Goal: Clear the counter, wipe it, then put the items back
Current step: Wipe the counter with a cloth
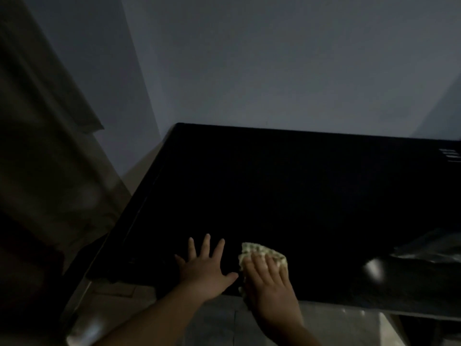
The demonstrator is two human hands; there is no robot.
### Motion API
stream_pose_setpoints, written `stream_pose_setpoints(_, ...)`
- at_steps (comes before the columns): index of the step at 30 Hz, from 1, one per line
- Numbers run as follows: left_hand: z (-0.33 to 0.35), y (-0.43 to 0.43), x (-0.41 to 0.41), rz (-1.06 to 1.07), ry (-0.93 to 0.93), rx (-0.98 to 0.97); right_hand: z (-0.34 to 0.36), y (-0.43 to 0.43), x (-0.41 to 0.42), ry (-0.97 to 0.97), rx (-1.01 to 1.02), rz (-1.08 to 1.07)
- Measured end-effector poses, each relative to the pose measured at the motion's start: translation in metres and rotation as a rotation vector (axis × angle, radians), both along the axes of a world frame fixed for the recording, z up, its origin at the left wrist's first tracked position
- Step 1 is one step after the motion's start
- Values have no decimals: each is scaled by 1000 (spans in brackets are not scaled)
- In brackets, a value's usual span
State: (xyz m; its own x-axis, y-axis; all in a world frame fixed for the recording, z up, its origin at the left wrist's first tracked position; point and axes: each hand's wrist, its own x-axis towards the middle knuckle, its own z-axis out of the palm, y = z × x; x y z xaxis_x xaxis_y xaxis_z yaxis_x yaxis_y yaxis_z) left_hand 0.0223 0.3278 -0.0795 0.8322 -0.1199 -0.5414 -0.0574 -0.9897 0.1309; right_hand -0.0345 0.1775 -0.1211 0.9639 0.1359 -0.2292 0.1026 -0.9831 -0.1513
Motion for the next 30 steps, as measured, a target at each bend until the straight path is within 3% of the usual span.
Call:
stream_pose_setpoints(5,12,-7,10,6,61,14,-4,-103,0,-35,-91,-147)
stream_pose_setpoints(8,15,-11,11,51,80,-1,11,-141,-12,-60,-26,-473)
stream_pose_setpoints(10,15,-22,9,73,83,-12,14,-121,-13,-97,11,-597)
stream_pose_setpoints(13,13,-54,-1,6,95,-36,0,-65,-22,-166,45,-306)
stream_pose_setpoints(16,13,-75,-5,-48,107,-45,-6,-69,-28,-55,1,-105)
stream_pose_setpoints(18,14,-71,-4,-62,112,-49,-3,-109,-30,-55,13,-150)
stream_pose_setpoints(23,12,-45,-2,-16,47,-20,10,-143,-34,-96,-19,-590)
stream_pose_setpoints(25,10,-42,-2,9,30,-14,9,-105,-34,-137,54,-511)
stream_pose_setpoints(27,8,-45,2,19,24,-14,-1,-70,-34,-183,64,-272)
stream_pose_setpoints(30,9,-48,3,30,28,-19,2,-66,-33,-88,47,-126)
